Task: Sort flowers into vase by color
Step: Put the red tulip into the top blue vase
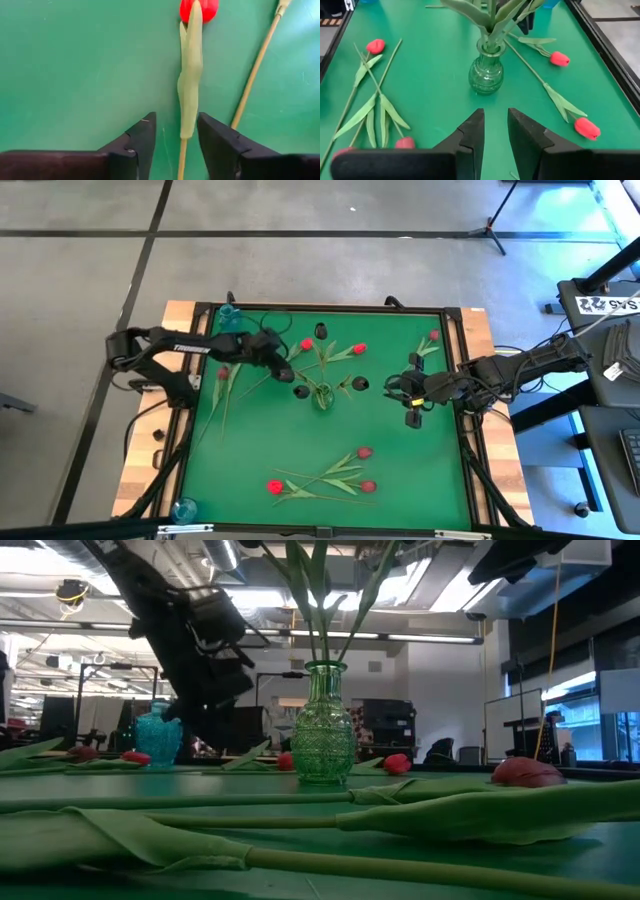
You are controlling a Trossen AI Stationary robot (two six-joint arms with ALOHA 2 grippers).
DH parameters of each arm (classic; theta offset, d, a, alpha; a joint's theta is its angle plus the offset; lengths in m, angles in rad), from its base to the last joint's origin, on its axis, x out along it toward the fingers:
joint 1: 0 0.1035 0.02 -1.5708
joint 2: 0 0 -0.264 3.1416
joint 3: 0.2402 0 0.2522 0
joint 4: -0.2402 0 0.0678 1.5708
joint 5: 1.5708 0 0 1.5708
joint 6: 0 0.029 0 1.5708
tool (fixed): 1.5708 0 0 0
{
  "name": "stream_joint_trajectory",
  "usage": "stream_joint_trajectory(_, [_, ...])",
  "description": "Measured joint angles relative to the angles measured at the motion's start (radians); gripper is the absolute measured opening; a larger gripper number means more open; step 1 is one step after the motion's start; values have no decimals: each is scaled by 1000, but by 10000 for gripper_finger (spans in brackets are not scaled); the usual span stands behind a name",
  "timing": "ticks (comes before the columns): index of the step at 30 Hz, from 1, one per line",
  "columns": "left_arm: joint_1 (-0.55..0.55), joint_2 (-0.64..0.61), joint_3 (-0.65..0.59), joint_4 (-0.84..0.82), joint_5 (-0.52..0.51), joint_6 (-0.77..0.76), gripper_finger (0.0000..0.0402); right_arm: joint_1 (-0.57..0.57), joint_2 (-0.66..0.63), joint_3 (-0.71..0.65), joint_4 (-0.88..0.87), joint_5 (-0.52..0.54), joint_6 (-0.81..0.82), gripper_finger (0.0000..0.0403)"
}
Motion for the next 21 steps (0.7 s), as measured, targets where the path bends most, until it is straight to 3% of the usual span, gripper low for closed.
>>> stream_joint_trajectory(5, [-28,58,1,121,0,33,140,0,0,0,-10,-4,-2,85])
stream_joint_trajectory(21, [-48,188,6,176,-88,22,140,0,0,0,-6,-14,21,85])
